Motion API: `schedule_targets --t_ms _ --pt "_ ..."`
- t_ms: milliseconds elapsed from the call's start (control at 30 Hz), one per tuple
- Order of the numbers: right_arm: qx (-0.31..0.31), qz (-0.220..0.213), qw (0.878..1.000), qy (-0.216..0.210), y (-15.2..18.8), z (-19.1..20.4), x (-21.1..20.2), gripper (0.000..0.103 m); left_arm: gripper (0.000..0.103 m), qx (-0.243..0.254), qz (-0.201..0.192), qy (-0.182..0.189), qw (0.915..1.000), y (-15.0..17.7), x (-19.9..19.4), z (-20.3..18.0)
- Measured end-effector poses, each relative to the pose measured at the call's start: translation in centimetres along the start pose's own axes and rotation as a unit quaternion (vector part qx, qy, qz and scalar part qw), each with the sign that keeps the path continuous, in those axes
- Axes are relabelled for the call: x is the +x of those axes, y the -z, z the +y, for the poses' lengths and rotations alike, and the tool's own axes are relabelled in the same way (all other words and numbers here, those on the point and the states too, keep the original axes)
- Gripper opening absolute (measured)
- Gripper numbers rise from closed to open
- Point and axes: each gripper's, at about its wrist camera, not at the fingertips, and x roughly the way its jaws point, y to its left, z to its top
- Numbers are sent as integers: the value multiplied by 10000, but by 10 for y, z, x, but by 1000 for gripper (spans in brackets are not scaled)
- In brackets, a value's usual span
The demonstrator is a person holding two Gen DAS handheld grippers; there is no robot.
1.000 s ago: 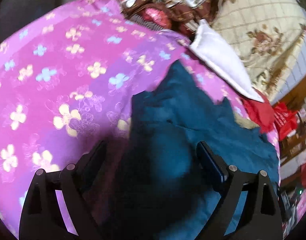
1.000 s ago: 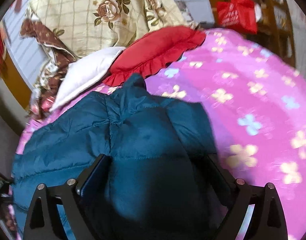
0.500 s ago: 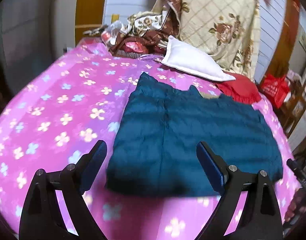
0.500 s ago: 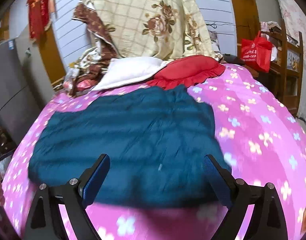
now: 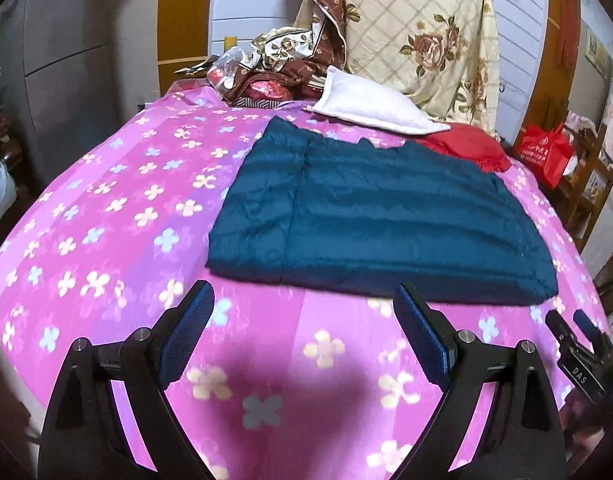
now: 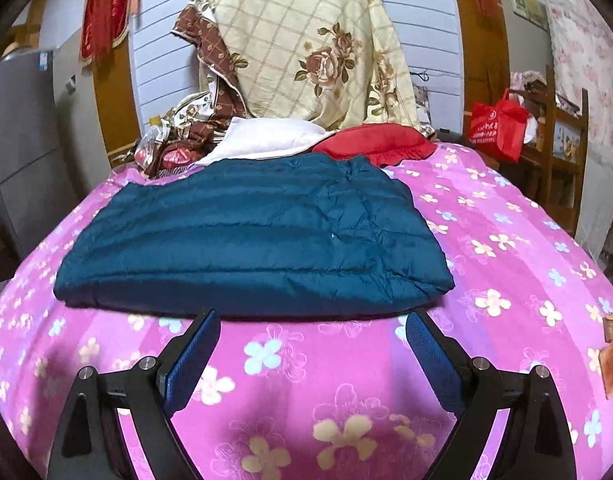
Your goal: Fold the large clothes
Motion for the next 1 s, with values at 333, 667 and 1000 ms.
schedule_targets --t_ms 333,667,1000 --pt "130 163 9998 72 12 -17 8 94 92 389 -9 -416 9984 30 -4 -32" --pt "160 183 9995 182 13 -17 6 93 92 916 -165 -412 9948 40 -16 -61" --pt "88 286 9993 230 17 -13 11 94 92 916 109 -358 9951 46 -3 -63"
